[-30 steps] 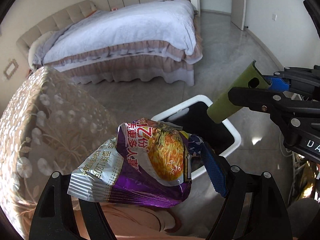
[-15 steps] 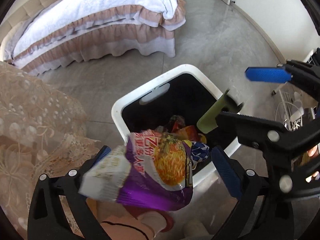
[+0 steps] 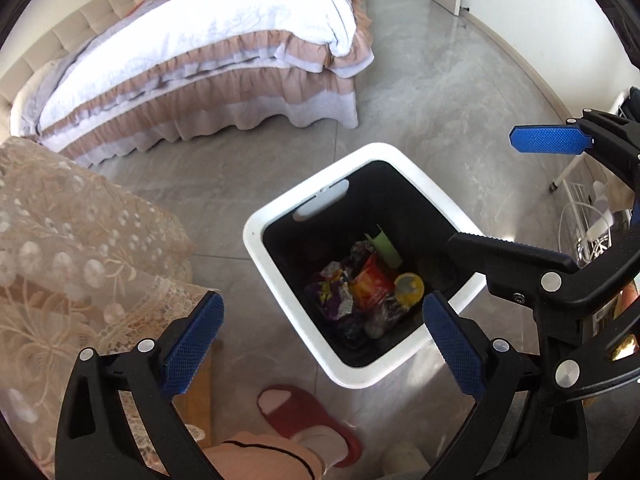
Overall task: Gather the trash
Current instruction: 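Move both tools back from the bin to the table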
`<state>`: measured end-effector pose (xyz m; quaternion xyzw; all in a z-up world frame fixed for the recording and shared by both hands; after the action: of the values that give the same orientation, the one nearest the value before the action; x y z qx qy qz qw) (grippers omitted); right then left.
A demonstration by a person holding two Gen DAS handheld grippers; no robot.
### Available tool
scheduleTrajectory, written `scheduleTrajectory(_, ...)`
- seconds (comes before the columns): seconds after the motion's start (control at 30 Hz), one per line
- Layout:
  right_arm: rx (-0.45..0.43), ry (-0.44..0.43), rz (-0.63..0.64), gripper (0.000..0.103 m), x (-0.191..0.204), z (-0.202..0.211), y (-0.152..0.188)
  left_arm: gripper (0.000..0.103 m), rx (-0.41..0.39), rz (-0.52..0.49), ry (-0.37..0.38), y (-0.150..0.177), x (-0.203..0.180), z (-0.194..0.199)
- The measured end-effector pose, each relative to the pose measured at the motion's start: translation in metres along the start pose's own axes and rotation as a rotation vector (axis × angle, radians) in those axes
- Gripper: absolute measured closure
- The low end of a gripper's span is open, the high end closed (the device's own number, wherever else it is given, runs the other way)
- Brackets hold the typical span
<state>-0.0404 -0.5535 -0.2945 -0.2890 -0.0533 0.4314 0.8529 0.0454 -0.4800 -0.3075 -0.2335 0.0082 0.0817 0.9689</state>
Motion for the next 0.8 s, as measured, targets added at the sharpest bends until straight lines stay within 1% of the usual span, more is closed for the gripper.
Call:
scheduleTrajectory(0.13, -0.088, 0.014, -0.005, 0.005, 0.007, 0.031, -0.010, 0.005, -0.059, 0.053, -0.077, 0.002, 0.011, 0.040)
scheduleTrajectory(0.2, -0.160, 0.021, -0.002, 0.005, 0.014, 0.057, -0.016, 0.005, -0.106, 0.093, -0.081, 0.003, 0.018, 0.064)
scheduleTrajectory(0.27, -0.202, 0.026, 0.005, 0.005, 0.020, 0.074, -0.021, 0.005, -0.149, 0.128, -0.087, 0.007, 0.023, 0.087)
scheduleTrajectory(0.33, -0.254, 0.038, 0.014, 0.005, 0.028, 0.093, -0.026, 0.005, -0.196, 0.152, -0.122, 0.012, 0.027, 0.111)
scheduleTrajectory(0.37, -0.298, 0.055, 0.022, 0.005, 0.037, 0.109, -0.029, 0.005, -0.222, 0.163, -0.141, 0.016, 0.029, 0.123)
scheduleTrajectory(0.4, -0.316, 0.064, 0.026, 0.005, 0.041, 0.115, -0.032, 0.005, -0.250, 0.174, -0.159, 0.019, 0.031, 0.136)
scheduleTrajectory(0.5, -0.414, 0.103, 0.017, 0.005, 0.061, 0.146, -0.039, 0.005, -0.322, 0.223, -0.227, 0.033, 0.041, 0.172)
scheduleTrajectory(0.57, -0.473, 0.094, 0.001, 0.005, 0.072, 0.163, -0.042, 0.005, -0.357, 0.262, -0.273, 0.044, 0.051, 0.194)
scheduleTrajectory(0.63, -0.533, 0.070, -0.011, 0.005, 0.082, 0.180, -0.043, 0.005, -0.384, 0.304, -0.335, 0.056, 0.063, 0.212)
scheduleTrajectory(0.67, -0.575, 0.050, -0.015, 0.005, 0.093, 0.190, -0.044, 0.005, -0.398, 0.319, -0.364, 0.063, 0.068, 0.221)
scheduleTrajectory(0.77, -0.599, 0.006, 0.004, 0.005, 0.115, 0.203, -0.054, 0.005, -0.433, 0.383, -0.452, 0.092, 0.085, 0.253)
scheduleTrajectory(0.8, -0.606, -0.024, 0.010, 0.005, 0.125, 0.210, -0.058, 0.005, -0.454, 0.408, -0.473, 0.102, 0.090, 0.265)
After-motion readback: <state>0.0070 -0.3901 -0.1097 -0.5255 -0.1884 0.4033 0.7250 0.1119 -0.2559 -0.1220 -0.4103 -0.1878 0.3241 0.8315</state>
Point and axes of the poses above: each gripper's, at about its wrist camera, not at the fingertips, and z roughly against the way its jaws point, x to its left, y to its underside, the point moved 3 cm from there along -z, roughly the way its jaws point, and after that the axes turned 12 degrees about y, right-handed, at the moved point
